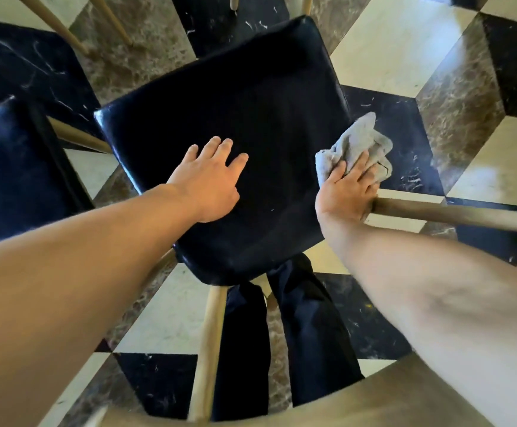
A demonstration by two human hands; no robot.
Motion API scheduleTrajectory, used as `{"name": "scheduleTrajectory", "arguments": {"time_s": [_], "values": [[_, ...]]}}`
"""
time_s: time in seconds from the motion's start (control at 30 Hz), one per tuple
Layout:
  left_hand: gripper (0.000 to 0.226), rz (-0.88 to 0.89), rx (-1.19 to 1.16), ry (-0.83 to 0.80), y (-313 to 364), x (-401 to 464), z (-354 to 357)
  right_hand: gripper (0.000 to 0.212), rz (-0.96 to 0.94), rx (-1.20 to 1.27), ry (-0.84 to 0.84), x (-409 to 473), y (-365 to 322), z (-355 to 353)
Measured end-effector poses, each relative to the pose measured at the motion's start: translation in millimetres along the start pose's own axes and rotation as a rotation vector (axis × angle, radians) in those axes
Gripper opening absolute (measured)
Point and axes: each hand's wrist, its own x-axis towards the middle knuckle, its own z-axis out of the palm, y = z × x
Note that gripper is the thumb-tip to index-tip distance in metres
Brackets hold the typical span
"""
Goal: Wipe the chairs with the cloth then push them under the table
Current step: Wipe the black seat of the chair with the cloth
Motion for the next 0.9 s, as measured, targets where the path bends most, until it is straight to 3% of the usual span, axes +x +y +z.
{"name": "scheduleTrajectory", "arguments": {"time_s": [0.13,0.4,0.6,0.73,0.9], "values": [[0.070,-0.014,0.023,-0.016,-12,-11,7,0.069,-0.175,-0.034,-0.111,-63,-3,16],[0.071,-0.051,-0.018,0.030,-31,-21,11,0.066,-1.249,-0.252,-0.304,-151,-2,38],[0.072,-0.095,-0.076,0.042,-33,-30,16,0.075,-1.855,-0.465,-0.379,-109,9,28],[0.072,-0.164,-0.120,0.021,-32,-39,19,0.099,-1.997,-0.682,-0.363,-48,27,-2],[0.072,-0.181,-0.137,0.007,-6,-30,13,0.120,-1.836,-0.865,-0.371,28,41,-44]]}}
